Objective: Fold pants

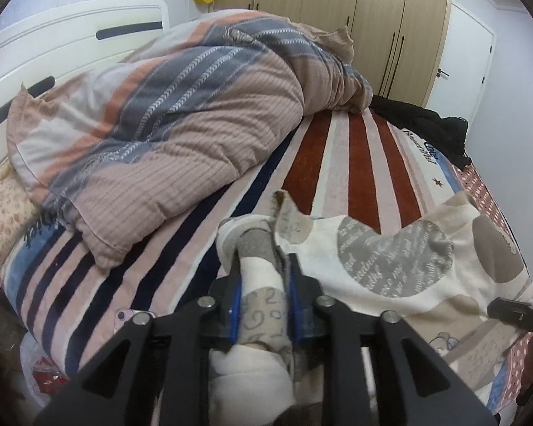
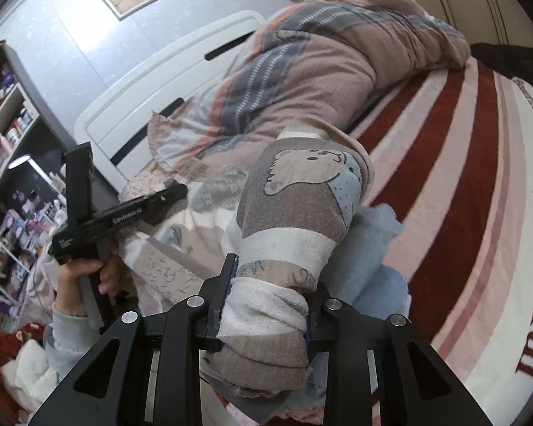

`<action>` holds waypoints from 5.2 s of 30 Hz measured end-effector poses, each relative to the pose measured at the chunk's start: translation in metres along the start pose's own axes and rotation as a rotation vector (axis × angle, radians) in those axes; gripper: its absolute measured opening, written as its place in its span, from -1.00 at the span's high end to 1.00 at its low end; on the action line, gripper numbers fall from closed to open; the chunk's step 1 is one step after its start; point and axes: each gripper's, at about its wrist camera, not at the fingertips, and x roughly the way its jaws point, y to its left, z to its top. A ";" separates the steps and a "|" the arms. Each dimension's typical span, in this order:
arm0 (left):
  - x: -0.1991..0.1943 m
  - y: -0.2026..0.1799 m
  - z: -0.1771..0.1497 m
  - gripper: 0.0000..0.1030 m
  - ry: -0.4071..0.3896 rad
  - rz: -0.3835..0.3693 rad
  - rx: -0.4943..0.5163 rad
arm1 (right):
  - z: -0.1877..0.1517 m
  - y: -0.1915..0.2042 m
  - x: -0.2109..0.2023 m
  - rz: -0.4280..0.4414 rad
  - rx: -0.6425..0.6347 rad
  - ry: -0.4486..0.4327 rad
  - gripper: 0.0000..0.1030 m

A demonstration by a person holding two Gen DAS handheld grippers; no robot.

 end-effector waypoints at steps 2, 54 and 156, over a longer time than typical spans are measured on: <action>0.000 -0.003 -0.001 0.52 -0.002 0.019 0.012 | -0.003 -0.003 0.001 -0.001 0.013 0.010 0.53; -0.186 -0.318 -0.099 -0.96 -0.473 -0.248 0.233 | -0.140 -0.070 -0.416 -0.702 -0.073 -0.650 -0.88; -0.162 -0.389 -0.180 -0.99 -0.484 -0.308 0.274 | -0.278 -0.041 -0.382 -0.900 -0.149 -0.690 -0.89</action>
